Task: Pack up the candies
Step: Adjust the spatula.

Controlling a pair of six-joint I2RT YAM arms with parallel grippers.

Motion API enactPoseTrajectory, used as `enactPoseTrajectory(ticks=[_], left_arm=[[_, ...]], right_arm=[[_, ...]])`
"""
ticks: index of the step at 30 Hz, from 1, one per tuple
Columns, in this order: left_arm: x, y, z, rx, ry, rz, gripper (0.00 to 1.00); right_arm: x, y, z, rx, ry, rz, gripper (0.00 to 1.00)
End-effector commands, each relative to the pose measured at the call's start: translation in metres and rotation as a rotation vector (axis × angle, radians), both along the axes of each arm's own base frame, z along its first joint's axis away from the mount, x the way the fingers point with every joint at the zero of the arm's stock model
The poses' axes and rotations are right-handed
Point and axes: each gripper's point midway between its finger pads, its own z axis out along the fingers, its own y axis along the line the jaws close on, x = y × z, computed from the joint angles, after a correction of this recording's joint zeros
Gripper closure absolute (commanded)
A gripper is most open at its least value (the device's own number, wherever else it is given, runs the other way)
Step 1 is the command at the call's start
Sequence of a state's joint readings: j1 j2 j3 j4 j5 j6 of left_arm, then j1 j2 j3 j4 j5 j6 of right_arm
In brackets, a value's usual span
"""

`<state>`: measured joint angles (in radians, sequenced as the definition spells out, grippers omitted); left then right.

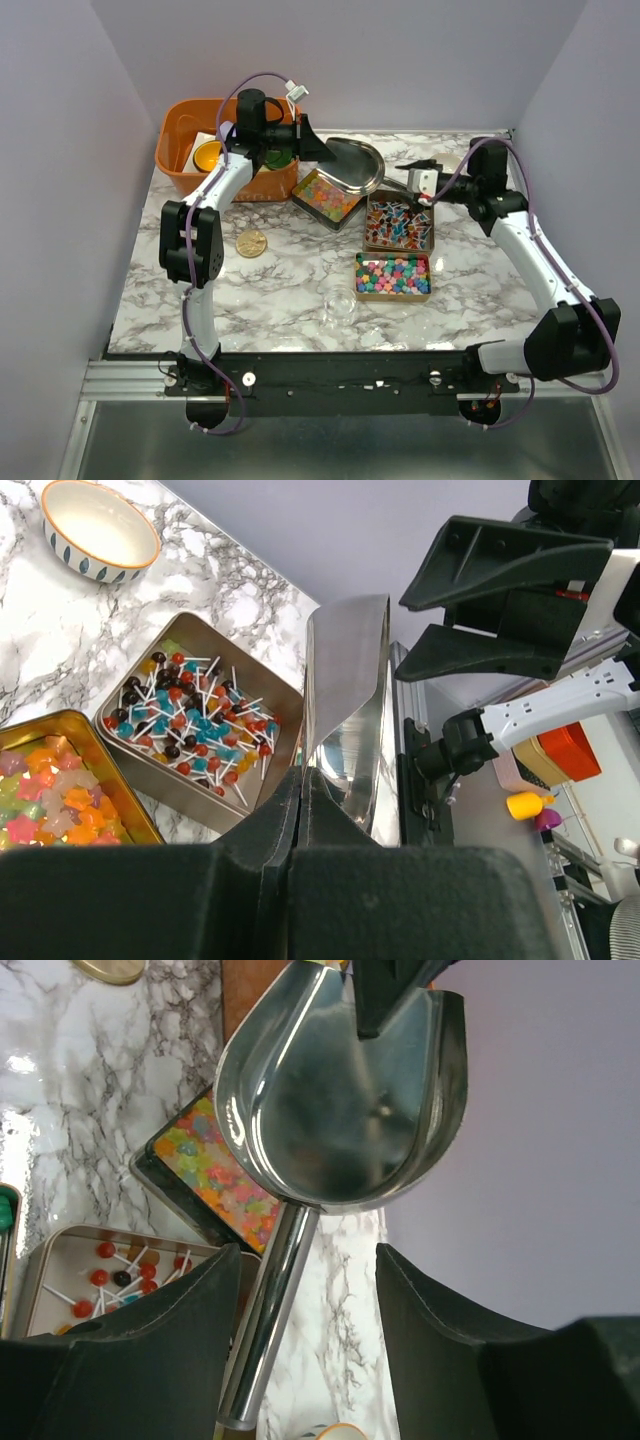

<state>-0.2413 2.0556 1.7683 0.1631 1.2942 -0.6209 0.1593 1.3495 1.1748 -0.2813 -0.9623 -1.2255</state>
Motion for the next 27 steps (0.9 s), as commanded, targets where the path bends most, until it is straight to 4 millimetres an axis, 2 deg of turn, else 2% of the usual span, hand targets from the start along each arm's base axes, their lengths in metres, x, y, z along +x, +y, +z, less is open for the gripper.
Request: enactPoseTrajectory(ticks=[1, 9, 15, 20, 23, 27], left_arm=[[-0.010, 0.004, 0.011, -0.004, -0.005, -0.011, 1.00], [-0.013, 0.005, 0.012, -0.003, 0.006, -0.010, 1.00], [-0.011, 0.005, 0.012, -0.003, 0.005, -0.003, 1.00], [-0.010, 0.005, 0.011, -0.002, 0.008, -0.001, 1.00], [-0.009, 0.005, 0.010, -0.002, 0.008, 0.000, 1.00], [-0.009, 0.005, 0.011, -0.003, 0.009, -0.003, 1.00]], right_arm=[[0.001, 0.007, -0.017, -0.024, 0.004, 0.014, 0.37], [0.018, 0.002, -0.034, -0.047, -0.010, -0.057, 0.42], [0.022, 0.006, -0.045, -0.060, 0.000, -0.065, 0.45], [0.025, 0.011, -0.041, -0.042, -0.021, -0.074, 0.49], [0.028, 0.013, -0.042, -0.042, -0.028, -0.085, 0.53], [0.032, 0.014, -0.040, -0.030, -0.034, -0.107, 0.65]])
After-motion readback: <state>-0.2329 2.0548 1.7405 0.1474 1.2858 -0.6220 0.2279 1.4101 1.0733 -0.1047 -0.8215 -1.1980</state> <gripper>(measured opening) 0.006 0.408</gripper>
